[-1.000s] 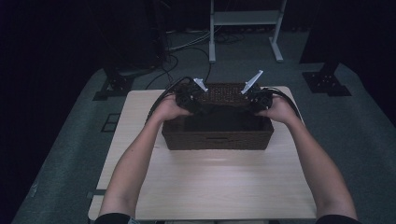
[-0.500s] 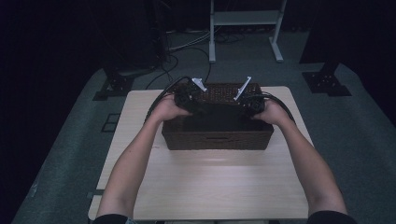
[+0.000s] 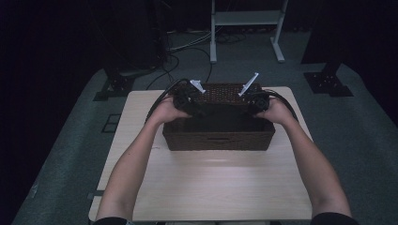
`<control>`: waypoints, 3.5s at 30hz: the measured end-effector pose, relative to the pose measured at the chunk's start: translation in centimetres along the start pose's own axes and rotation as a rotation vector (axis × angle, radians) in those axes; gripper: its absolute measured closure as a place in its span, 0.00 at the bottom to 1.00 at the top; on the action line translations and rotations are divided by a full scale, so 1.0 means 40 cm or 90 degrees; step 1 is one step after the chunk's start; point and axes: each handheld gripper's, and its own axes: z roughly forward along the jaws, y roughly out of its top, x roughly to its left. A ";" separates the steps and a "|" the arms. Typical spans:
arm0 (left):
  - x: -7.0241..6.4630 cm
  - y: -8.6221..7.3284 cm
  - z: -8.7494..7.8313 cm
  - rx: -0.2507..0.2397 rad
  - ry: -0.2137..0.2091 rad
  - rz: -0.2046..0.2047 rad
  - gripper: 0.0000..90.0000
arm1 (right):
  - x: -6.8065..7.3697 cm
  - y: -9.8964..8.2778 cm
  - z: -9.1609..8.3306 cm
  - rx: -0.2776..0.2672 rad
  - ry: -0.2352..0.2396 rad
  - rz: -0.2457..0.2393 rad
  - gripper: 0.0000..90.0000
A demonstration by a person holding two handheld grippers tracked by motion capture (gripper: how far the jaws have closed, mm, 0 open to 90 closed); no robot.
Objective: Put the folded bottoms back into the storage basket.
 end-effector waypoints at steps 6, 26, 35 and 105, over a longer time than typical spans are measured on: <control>-0.007 0.003 -0.007 -0.010 0.001 0.001 0.52 | 0.003 -0.013 -0.036 -0.040 0.006 0.006 0.80; -0.046 -0.034 -0.034 -0.056 0.005 -0.020 0.43 | 0.040 -0.109 -0.120 -0.136 0.011 0.033 0.69; -0.062 -0.059 -0.046 -0.066 0.014 -0.031 0.39 | 0.057 -0.164 -0.149 -0.159 0.002 0.045 0.67; -0.290 -0.265 -0.102 -0.133 0.035 -0.043 0.24 | 0.244 -0.428 -0.187 -0.265 -0.013 0.087 0.46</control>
